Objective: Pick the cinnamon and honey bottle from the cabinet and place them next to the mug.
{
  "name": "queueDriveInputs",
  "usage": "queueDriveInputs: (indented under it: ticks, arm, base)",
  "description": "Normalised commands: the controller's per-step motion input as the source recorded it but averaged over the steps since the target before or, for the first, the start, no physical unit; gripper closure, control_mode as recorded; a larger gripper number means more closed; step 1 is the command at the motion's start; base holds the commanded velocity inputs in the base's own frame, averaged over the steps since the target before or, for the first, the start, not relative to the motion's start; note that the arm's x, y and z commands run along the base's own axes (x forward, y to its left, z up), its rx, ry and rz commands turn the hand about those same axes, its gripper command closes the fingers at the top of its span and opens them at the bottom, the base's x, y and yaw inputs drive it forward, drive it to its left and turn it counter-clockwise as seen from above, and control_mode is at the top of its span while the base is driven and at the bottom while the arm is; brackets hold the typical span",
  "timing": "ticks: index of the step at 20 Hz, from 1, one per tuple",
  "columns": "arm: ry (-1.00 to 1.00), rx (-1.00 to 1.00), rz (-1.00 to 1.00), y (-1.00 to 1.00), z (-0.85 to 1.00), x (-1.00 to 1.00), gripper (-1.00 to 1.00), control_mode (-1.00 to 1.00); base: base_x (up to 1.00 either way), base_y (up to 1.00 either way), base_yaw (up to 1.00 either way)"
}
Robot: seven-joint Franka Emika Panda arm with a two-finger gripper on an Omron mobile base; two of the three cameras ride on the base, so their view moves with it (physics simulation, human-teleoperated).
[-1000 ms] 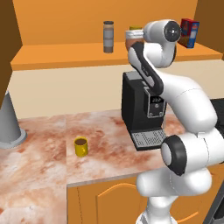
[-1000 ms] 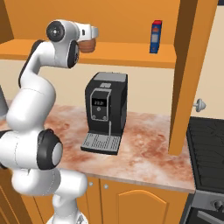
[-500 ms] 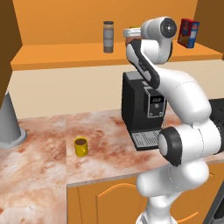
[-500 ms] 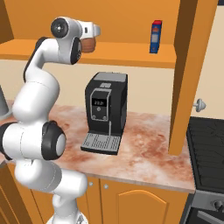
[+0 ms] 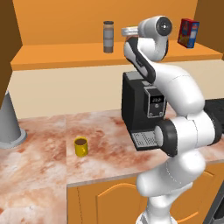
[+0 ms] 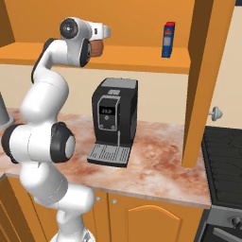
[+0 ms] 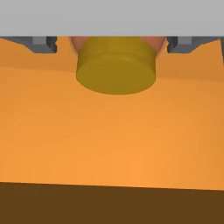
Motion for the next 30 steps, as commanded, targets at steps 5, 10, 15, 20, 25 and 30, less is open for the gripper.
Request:
queueDriveInputs:
  ticks: [5, 10, 15, 20, 25, 30]
  arm:
    - [0.00, 0.00, 0.00, 0.00, 0.00, 0.15, -1.00, -1.00]
    - [0.00, 0.00, 0.00, 0.00, -0.06, -0.01, -1.00, -1.00]
    - [0.00, 0.00, 0.00, 0.00, 0.00, 0.00, -1.00, -1.00]
    - [0.00, 0.00, 0.00, 0.00, -0.04, 0.26, -1.00, -1.00]
    - [0.01, 0.00, 0.00, 0.00, -0.01, 0.11, -1.00, -1.00]
    - [0.02, 0.00, 0.00, 0.11, -0.07, -0.23, -1.00, -1.00]
  base:
    - [0.00, 0.00, 0.00]
    - [0.00, 0.00, 0.00]
    - [0.00, 0.00, 0.00]
    - [0.00, 0.00, 0.00]
    - [0.00, 0.00, 0.00]
    - [0.00, 0.00, 0.00]
